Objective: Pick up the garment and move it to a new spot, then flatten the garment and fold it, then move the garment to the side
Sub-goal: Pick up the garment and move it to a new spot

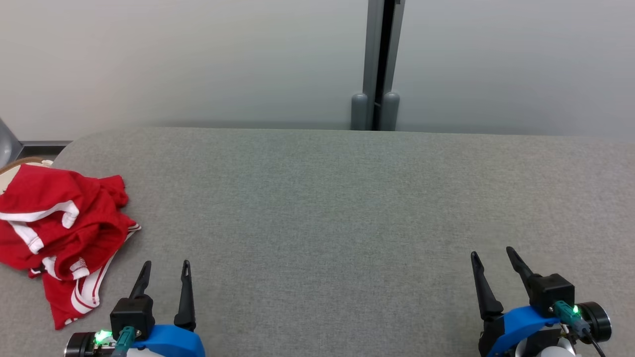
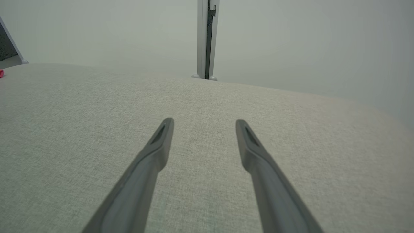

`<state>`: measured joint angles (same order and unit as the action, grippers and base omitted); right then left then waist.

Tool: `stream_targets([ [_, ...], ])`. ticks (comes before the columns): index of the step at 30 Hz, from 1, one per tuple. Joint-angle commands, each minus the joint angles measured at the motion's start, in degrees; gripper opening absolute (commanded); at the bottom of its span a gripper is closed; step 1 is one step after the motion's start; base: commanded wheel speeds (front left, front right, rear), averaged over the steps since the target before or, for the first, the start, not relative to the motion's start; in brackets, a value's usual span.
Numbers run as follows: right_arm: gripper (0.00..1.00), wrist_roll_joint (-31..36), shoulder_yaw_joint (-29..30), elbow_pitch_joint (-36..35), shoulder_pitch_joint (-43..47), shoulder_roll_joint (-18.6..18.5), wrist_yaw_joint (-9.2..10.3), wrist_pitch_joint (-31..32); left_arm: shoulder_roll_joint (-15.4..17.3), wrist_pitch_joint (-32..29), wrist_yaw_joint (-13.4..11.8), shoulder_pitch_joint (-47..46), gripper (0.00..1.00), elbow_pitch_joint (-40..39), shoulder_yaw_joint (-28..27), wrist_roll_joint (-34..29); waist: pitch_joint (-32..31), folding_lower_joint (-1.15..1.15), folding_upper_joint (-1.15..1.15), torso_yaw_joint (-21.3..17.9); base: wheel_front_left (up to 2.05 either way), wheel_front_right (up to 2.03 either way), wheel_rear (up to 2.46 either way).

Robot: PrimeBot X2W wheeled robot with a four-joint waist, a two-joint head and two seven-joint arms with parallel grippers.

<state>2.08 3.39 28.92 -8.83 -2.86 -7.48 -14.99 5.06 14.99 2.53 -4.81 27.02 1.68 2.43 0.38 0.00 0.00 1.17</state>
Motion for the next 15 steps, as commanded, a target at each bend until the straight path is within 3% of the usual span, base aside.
stream_targets([
  [1, 1.0, 0.19, -0.27, 0.11, -0.66, -0.11, -0.02, -0.28, 0.02, 0.28, -0.09, -0.27, 1.0, 0.16, -0.51, -0.05, 0.45, 0.0, 0.0, 1.09, 0.0, 0.0, 0.0],
  [15, 1.0, -1.58, -4.44, 0.75, -1.75, -0.09, -0.02, -0.26, -0.24, 0.29, -0.24, -0.6, 1.0, 1.21, -4.14, 0.78, 2.61, 0.0, 0.0, 13.46, 0.0, 0.0, 0.0],
])
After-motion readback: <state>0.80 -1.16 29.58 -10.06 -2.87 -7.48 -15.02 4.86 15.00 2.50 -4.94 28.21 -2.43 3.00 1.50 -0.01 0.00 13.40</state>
